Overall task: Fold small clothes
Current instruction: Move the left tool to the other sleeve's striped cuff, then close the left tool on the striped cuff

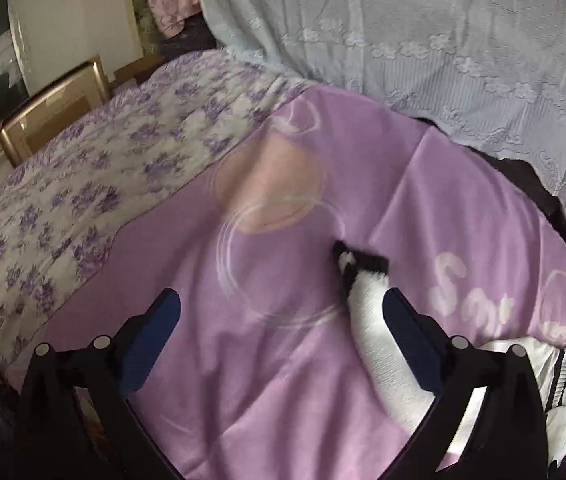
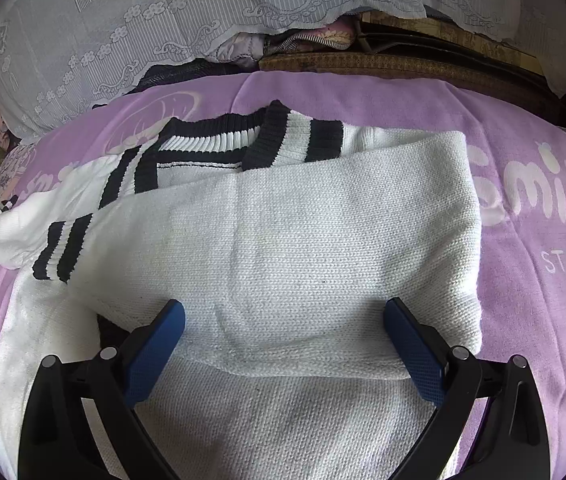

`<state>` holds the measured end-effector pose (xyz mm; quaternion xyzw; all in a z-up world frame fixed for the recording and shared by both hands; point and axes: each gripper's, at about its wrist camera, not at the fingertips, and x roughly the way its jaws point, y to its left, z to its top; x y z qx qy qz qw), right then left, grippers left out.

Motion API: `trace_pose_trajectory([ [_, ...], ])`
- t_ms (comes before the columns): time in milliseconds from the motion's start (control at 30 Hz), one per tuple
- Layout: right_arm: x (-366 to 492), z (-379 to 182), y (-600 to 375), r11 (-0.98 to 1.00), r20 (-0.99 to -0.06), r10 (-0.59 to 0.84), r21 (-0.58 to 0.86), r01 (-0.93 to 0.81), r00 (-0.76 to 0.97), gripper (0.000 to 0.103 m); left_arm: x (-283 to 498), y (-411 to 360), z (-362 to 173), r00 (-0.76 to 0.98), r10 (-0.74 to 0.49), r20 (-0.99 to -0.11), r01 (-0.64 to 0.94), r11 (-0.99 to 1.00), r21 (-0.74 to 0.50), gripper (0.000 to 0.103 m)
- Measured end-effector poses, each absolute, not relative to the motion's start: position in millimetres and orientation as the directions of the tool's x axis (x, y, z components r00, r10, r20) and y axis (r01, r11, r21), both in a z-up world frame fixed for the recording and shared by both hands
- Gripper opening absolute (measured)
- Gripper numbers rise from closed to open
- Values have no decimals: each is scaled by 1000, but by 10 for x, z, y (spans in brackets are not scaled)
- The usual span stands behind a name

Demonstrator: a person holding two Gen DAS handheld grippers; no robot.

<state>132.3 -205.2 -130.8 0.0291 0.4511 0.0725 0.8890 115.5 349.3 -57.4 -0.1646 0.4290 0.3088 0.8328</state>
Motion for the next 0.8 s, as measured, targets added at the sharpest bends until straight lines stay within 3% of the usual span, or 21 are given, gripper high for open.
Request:
trace_pose_trajectory([
  [100,1323,-1308,-2053,988,-798,156,118,-103,583,100,1067,3465,-888,390,262,-883,-613,789,-37,98],
  [233,1322,-1307,-2052,988,-797,157,119,-103,583,100,1175,3166,-1226,387,189,-902,-527,849,-48,98],
  [367,1322,-1307,-2049,988,-798,155,116,-103,583,100,1452,2973,-1335,392,217,-894,-527,850,-25,97],
  [433,1325,-1308,-2053,988,-798,154,116,-103,583,100,1676,2743,-1296,390,246,-887,-503,864,19,89],
  [533,1327,-1310,-2060,988,-798,155,116,-104,583,100,1963,2243,-1264,407,297,-864,-390,912,129,89],
  [633,1327,-1309,-2054,988,-797,154,115,-104,583,100,2003,2000,-1215,439,318,-840,-357,920,162,89],
  [800,1325,-1308,-2050,988,-797,153,114,-103,584,100,1735,2448,-1124,530,135,-837,-381,920,-92,89],
])
